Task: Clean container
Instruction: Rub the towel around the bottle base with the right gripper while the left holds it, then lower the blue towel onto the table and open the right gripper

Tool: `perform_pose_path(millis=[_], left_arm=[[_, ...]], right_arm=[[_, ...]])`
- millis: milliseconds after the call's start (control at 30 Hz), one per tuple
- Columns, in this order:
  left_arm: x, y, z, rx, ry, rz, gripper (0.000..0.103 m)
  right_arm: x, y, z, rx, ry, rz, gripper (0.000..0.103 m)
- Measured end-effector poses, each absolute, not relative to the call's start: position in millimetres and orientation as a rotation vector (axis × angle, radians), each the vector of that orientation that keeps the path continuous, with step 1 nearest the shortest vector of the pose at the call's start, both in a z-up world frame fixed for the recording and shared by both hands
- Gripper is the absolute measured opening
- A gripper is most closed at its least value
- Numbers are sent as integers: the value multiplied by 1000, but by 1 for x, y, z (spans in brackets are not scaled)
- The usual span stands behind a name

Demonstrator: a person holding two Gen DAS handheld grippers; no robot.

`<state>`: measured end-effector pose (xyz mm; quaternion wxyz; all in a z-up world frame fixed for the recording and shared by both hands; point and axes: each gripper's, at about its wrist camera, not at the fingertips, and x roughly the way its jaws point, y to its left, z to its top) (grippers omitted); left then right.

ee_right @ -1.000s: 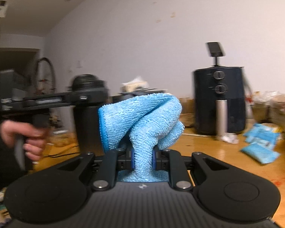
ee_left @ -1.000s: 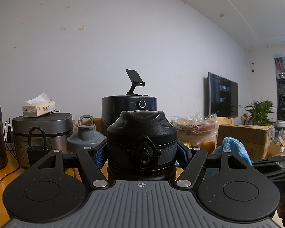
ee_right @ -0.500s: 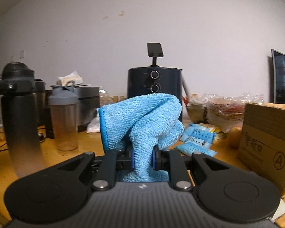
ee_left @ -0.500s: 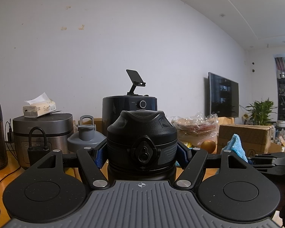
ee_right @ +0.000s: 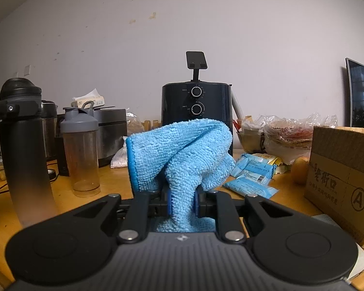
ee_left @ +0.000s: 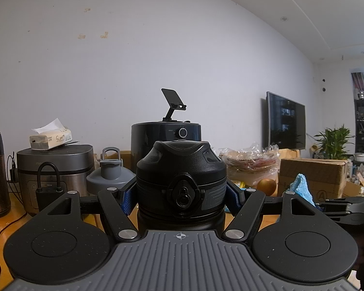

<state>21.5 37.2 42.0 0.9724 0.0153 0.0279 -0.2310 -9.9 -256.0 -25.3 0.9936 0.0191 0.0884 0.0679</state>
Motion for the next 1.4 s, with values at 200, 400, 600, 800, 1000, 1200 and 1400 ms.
perform_pose_path(millis=[200,400,600,800,1000,1200,1400], left_arm=[[21,37,42,31,56,-466,68],[20,37,41,31,55,-465,68],[20,37,42,33,56,-464,68],[19,36,42,34,57,-462,68],[19,36,42,35,57,-461,68],[19,36,43,35,59,-462,68],[21,37,43,32,60,-461,68]], right_arm=[[-11,-255,-27,46,172,136,48],[-15,-253,-29,49,129,109,103],[-15,-252,-31,49,135,106,103],[-14,-252,-31,49,140,105,103],[-15,-253,-31,52,138,103,103],[-15,-253,-32,57,141,105,103],[-16,-253,-34,60,145,114,103]])
